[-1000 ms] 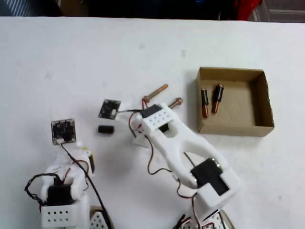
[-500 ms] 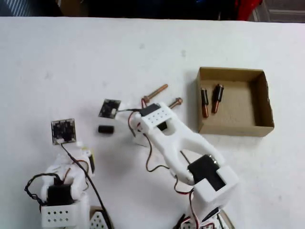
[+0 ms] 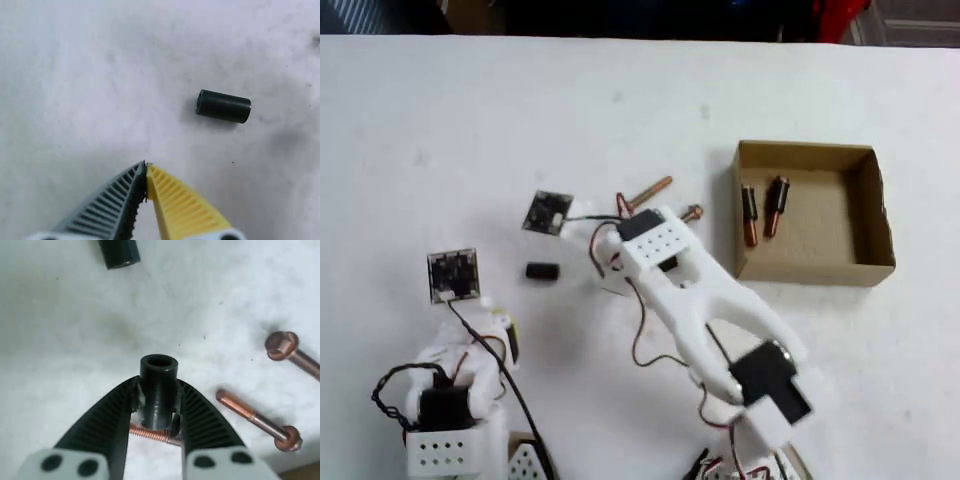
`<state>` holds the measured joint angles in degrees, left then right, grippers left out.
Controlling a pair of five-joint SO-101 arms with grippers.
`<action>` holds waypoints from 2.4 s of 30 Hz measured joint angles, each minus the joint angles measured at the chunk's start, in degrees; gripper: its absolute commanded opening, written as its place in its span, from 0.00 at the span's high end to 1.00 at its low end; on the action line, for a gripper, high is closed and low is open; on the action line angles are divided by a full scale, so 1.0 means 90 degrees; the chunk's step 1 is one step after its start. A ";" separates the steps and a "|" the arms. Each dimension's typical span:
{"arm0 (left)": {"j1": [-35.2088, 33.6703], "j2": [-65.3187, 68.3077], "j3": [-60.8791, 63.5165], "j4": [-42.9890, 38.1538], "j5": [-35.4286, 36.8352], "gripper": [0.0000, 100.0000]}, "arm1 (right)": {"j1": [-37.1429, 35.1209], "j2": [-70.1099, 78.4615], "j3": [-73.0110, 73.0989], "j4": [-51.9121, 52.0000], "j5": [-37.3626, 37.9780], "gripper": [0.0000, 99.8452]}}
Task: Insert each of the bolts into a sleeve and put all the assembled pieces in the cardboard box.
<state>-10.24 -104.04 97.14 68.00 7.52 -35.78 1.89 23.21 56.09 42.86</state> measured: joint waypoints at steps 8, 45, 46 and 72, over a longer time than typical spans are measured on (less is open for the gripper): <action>0.0000 0.0000 0.0000 0.0000 0.0000 0.98 | 0.0068 -0.2061 0.0000 0.1084 0.0000 0.98; 0.0000 0.0000 0.0000 -0.0068 -0.1211 0.98 | 0.1153 -0.9241 0.3096 0.1055 -0.4073 0.98; 0.0000 0.0000 0.0000 -0.0147 -0.1358 0.98 | 0.1172 -0.9387 0.3243 0.0938 -0.4073 0.98; -0.1172 0.0000 -0.0283 -0.0020 -0.4425 0.98 | 0.1534 -1.1585 0.5421 -0.0137 -0.4132 0.98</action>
<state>-20.79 -104.04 94.59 67.82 -32.31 -21.98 -102.37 72.00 54.86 5.67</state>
